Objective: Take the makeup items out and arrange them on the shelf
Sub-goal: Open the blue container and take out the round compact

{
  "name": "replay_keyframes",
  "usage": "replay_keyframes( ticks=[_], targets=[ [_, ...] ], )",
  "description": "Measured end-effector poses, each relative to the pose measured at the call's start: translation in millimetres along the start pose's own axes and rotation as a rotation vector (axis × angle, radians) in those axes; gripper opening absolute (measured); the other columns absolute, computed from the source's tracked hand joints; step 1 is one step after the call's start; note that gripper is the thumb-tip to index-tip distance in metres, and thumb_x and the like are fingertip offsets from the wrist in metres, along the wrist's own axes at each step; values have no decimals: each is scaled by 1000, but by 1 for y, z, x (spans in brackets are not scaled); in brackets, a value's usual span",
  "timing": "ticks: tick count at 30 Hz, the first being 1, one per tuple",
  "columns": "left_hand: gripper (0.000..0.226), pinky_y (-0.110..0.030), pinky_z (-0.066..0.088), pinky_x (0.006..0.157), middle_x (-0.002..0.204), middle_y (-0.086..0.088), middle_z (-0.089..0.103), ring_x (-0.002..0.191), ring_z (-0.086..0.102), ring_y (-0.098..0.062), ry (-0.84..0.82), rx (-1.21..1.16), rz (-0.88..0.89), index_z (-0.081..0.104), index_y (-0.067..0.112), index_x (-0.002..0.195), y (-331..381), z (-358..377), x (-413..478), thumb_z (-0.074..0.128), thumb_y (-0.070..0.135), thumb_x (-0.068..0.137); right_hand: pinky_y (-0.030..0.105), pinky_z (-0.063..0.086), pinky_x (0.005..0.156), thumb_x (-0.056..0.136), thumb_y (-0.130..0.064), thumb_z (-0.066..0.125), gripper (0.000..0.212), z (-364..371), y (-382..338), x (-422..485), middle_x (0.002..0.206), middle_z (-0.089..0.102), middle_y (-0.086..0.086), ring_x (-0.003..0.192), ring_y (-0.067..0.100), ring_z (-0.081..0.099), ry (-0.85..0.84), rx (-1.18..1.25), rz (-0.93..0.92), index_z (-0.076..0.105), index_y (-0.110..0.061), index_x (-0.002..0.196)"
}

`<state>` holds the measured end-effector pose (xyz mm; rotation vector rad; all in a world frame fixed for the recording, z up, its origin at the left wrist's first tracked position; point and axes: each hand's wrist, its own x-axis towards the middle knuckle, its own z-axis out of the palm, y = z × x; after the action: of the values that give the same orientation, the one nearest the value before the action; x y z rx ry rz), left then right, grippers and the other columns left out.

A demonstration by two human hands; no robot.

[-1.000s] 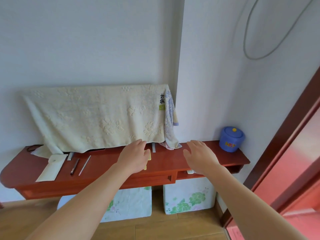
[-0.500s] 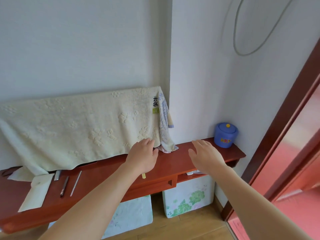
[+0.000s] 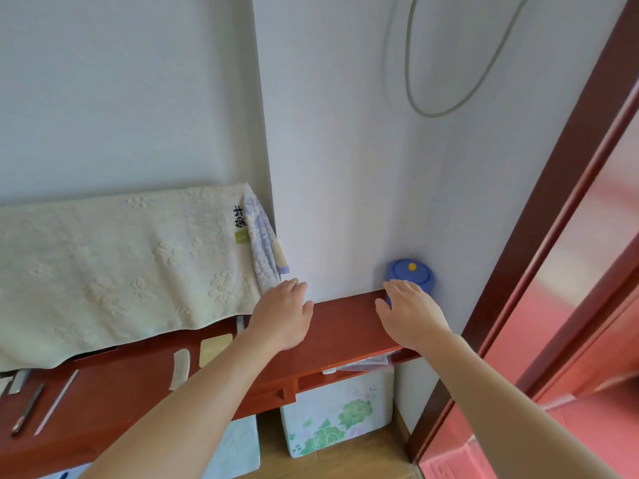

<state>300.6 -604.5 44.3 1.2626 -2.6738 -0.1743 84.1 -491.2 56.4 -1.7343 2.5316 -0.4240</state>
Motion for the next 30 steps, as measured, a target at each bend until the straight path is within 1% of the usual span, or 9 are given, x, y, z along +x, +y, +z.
replay_keyframes(
  ticks=[3,7,11,15,18,22,25,27,30],
  targets=[
    [45,-39,35,111,144,-7,47,134,42,-23,-9,-3,-1,44,9,141,17,7,19,32,33,105,36,37,103,100,-40,37,44,-5,25,16,134,52,2,127,23,43,-28,-9,0,51,-12,131],
    [44,-37,35,110,143,-6,47,133,43,-22,1,2,3,44,9,140,28,17,50,32,33,105,34,37,101,100,-38,36,40,-3,52,40,130,54,2,121,23,46,-45,-29,6,53,-13,125],
    [45,-37,31,112,149,-6,43,138,38,-23,-5,-12,38,41,10,144,36,30,89,32,32,105,33,36,105,100,-39,36,43,1,72,65,136,51,2,127,22,43,-43,-24,56,50,-12,130],
    [42,-38,33,110,144,-9,47,134,41,-26,-26,-30,97,45,7,138,46,44,135,33,30,105,32,35,104,100,-39,36,44,8,91,85,139,49,0,128,20,42,-34,-43,113,48,-14,134],
    [41,-39,34,109,143,-11,47,132,42,-28,-56,-42,144,47,7,137,60,54,166,34,29,104,32,34,105,100,-41,36,49,11,109,101,141,47,-2,131,19,40,-25,-47,168,42,-15,141],
    [42,-38,32,111,145,-10,45,135,40,-27,-102,-33,180,45,8,138,79,66,198,32,31,105,33,36,103,100,-40,37,44,22,133,113,134,51,0,126,21,43,-43,-41,215,47,-13,134],
    [45,-36,29,113,150,-9,40,139,36,-25,-120,-24,213,41,9,144,95,77,225,31,31,106,33,35,105,99,-40,37,46,31,155,127,131,51,1,123,22,45,-33,-74,182,46,-12,135],
    [47,-35,27,114,152,-8,38,141,34,-24,-116,-28,218,38,10,147,107,86,243,31,32,106,32,32,108,99,-40,36,50,35,169,137,136,48,0,126,21,42,-38,-82,160,41,-12,140],
    [46,-34,27,114,152,-7,39,141,35,-24,-144,-41,209,40,11,146,125,99,263,33,32,105,31,26,114,101,-41,32,55,44,185,150,147,39,1,135,20,34,-53,-64,143,32,-12,147]
  ],
)
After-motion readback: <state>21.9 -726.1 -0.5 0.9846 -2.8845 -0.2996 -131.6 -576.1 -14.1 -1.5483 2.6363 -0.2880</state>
